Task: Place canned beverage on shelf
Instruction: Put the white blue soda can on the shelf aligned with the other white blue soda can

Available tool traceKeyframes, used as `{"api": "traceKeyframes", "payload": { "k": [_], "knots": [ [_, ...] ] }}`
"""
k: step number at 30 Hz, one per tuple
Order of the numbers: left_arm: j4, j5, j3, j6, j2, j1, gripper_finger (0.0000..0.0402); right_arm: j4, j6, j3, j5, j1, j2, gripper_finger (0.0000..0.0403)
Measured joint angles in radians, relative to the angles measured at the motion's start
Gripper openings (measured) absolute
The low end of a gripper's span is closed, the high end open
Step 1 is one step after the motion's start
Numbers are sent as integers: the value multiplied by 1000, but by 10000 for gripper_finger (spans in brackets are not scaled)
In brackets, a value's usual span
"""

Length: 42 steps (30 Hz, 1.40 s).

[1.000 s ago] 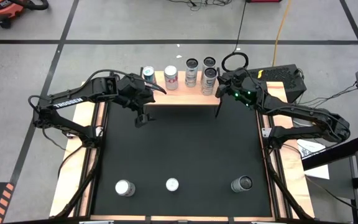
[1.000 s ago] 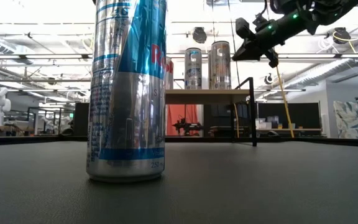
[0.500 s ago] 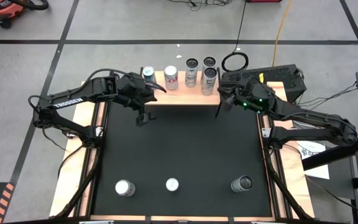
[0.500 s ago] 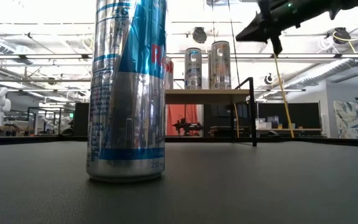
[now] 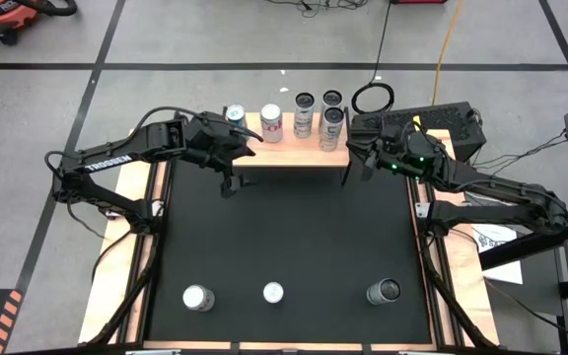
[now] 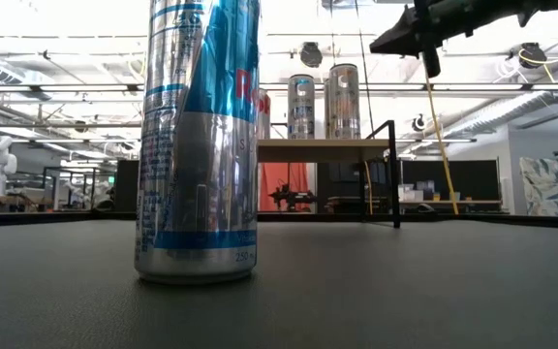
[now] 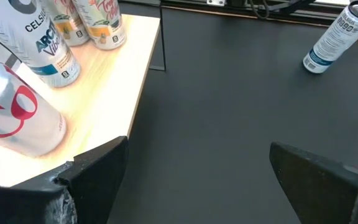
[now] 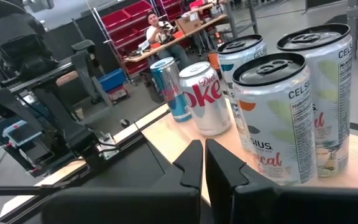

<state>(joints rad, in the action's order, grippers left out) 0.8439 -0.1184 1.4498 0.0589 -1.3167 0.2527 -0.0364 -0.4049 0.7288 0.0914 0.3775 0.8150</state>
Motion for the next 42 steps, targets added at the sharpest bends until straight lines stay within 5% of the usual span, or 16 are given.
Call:
{"api": "traceKeyframes", "payload": {
  "k": [11,26,30,42],
  "knots": [
    [0,0,0,0,0,0,393,4,25,0,-16,0,0,11],
    [3,0,0,0,0,0,393,141,75,0,-18,0,0,207],
    [3,0,0,0,0,0,393,226,-18,0,-18,0,1,253],
    [3,0,0,0,0,0,393,218,-66,0,-16,0,1,279]
  ]
}}
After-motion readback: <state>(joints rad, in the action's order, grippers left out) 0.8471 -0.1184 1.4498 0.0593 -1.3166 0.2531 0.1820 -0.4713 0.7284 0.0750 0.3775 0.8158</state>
